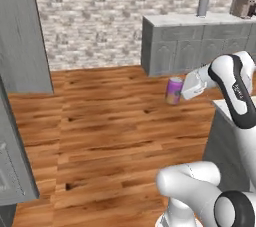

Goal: Pick the water bottle, can, milk from the counter and place them in the open cabinet.

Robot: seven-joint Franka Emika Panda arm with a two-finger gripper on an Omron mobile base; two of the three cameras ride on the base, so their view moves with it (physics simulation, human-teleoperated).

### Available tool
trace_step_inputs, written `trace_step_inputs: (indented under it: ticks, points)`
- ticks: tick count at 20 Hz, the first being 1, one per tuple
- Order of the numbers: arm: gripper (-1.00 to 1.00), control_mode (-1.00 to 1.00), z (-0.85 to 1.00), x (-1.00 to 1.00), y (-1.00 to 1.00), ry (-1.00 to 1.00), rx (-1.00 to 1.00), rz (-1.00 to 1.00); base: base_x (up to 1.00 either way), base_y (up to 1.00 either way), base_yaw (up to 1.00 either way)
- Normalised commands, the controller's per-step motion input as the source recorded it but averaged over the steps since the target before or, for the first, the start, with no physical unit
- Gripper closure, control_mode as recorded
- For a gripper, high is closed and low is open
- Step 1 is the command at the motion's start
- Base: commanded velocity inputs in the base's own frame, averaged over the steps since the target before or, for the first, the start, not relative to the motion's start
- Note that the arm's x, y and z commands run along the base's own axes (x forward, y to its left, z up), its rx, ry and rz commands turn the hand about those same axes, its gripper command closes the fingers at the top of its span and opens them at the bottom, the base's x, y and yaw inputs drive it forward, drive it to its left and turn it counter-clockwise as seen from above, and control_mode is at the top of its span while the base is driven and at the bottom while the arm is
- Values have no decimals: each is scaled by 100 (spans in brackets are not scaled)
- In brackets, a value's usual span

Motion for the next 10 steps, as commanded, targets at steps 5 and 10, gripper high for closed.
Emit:
trace_step_inputs:
  ticks: [5, 10]
  points:
    - [100, 100, 0, 0, 0, 0, 0, 0, -100, -82, 42]
    - [100, 100, 0, 0, 0, 0, 0, 0, -60, -48, 48]
